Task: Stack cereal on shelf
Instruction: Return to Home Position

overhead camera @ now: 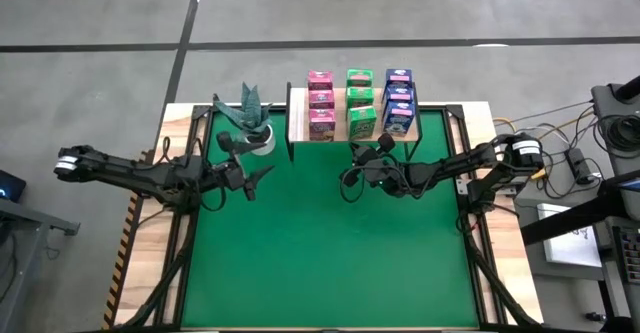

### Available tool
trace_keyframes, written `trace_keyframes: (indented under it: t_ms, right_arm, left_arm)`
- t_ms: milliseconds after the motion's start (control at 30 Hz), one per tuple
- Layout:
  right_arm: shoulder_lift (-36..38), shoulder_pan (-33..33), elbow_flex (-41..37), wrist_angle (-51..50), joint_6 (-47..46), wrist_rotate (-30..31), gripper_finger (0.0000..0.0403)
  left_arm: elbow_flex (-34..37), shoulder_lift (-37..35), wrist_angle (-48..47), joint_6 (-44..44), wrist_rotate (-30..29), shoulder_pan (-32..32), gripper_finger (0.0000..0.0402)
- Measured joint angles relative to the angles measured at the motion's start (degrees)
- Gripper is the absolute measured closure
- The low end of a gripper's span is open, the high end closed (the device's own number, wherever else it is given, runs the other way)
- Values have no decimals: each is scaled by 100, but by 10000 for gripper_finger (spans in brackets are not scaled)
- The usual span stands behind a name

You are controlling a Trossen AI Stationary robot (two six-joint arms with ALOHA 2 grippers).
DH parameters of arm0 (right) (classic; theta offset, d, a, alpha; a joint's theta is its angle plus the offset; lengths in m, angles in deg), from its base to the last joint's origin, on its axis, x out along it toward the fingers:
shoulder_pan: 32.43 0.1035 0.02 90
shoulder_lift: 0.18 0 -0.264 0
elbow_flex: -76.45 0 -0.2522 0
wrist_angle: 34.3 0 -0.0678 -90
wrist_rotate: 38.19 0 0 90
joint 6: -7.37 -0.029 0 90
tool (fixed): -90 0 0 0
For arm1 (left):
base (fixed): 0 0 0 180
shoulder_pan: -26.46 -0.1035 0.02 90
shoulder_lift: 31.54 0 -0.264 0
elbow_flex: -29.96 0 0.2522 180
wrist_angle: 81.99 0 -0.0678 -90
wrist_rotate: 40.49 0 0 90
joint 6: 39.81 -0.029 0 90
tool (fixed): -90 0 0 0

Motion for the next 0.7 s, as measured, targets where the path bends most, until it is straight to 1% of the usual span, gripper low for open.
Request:
trace_keyframes:
  t_ms: [700]
  right_arm:
    - [0,-127,28,35,61,-11,394]
  left_arm:
    - [0,2,0,9,1,0,127]
